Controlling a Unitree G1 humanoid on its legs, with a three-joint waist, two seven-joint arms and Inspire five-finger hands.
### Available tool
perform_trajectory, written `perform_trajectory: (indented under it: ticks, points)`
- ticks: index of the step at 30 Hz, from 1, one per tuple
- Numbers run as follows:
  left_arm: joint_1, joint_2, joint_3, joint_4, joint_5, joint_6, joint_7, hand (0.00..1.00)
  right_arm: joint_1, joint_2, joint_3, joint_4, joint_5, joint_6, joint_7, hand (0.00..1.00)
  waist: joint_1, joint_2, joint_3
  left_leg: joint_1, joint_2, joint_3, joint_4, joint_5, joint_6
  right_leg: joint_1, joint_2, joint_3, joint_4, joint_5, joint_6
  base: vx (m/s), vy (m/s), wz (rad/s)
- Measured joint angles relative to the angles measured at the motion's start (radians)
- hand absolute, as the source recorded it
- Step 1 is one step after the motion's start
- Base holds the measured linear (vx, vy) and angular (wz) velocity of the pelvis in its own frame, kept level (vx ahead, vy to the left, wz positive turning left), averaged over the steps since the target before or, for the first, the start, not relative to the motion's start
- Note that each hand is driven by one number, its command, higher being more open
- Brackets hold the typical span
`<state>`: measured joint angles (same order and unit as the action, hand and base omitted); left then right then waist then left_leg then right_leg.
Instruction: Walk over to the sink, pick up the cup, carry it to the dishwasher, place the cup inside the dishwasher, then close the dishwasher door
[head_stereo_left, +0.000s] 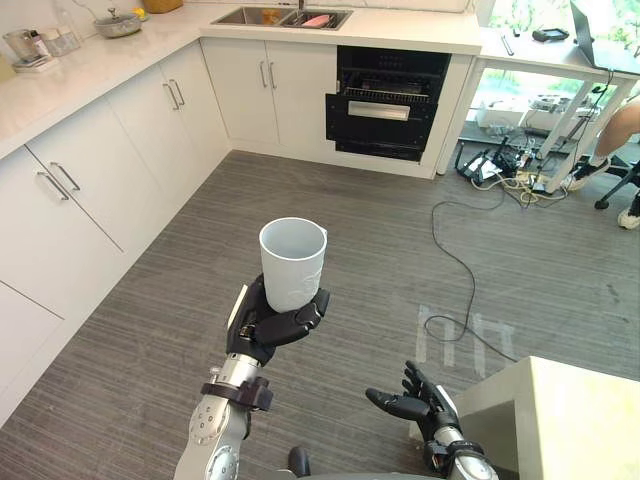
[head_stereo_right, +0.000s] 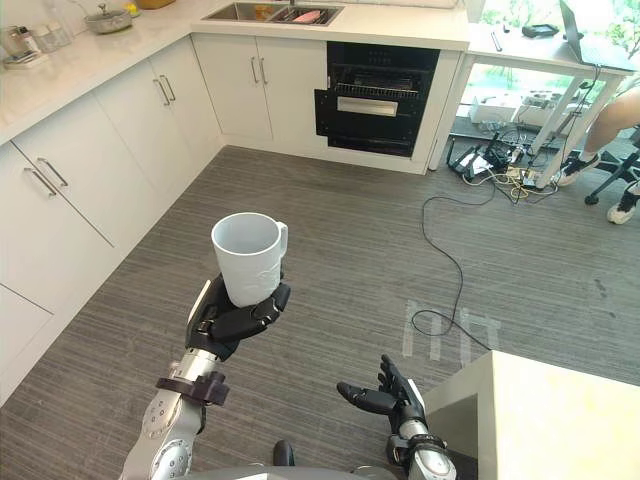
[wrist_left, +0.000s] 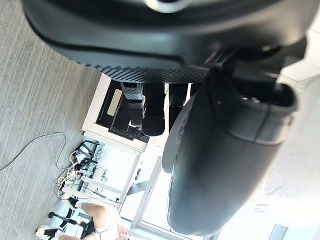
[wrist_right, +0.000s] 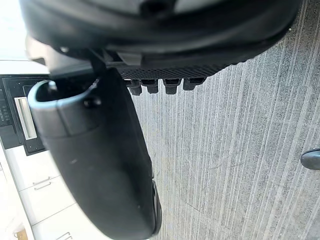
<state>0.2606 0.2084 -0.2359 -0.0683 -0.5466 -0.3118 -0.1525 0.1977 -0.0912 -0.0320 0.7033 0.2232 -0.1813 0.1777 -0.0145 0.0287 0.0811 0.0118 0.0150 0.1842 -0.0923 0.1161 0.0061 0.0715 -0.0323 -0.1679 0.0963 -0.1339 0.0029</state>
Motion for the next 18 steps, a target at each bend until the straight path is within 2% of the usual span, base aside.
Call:
perform_trajectory:
  ticks: [8, 13, 15, 17, 18]
  points:
    - [0.039, -0.056, 0.098, 0.017, 0.019, 0.0, 0.053, 0.0, -0.004, -0.005, -0.001, -0.018, -0.012, 0.003, 0.003, 1.0, 0.014, 0.005, 0.001, 0.01, -0.015, -0.005, 0.016, -0.021, 0.007, 0.022, -0.016, -0.012, -0.003, -0.006, 0.012, 0.01, 0.005, 0.02]
    - [0.042, -0.1, 0.121, 0.016, 0.019, -0.001, 0.072, 0.0, -0.001, -0.027, -0.018, -0.037, -0.013, 0.003, 0.008, 1.0, 0.025, 0.017, 0.01, -0.034, -0.031, -0.006, 0.17, -0.121, 0.027, 0.023, -0.056, -0.029, 0.073, -0.046, 0.038, 0.03, 0.065, 0.06]
    - [0.042, -0.114, 0.122, 0.007, 0.02, -0.001, 0.084, 0.0, 0.001, -0.027, -0.037, -0.05, -0.014, 0.003, 0.013, 1.0, 0.022, 0.017, 0.02, -0.066, -0.044, -0.018, 0.278, -0.201, 0.042, 0.009, -0.092, -0.06, 0.171, -0.099, 0.059, 0.0, 0.081, 0.19]
    - [0.041, -0.115, 0.123, -0.006, 0.021, -0.001, 0.084, 0.0, 0.001, -0.033, -0.042, -0.054, -0.014, 0.003, 0.012, 1.0, 0.015, 0.015, 0.035, -0.073, -0.061, -0.037, 0.328, -0.234, 0.054, -0.012, -0.127, -0.099, 0.281, -0.133, 0.075, 0.0, 0.089, 0.3]
    - [0.043, -0.116, 0.123, -0.009, 0.027, -0.001, 0.084, 0.0, 0.002, -0.043, -0.041, -0.056, -0.014, 0.002, 0.01, 1.0, 0.014, 0.016, 0.043, -0.071, -0.066, -0.045, 0.34, -0.243, 0.062, -0.044, -0.146, -0.113, 0.373, -0.135, 0.072, 0.02, 0.106, 0.29]
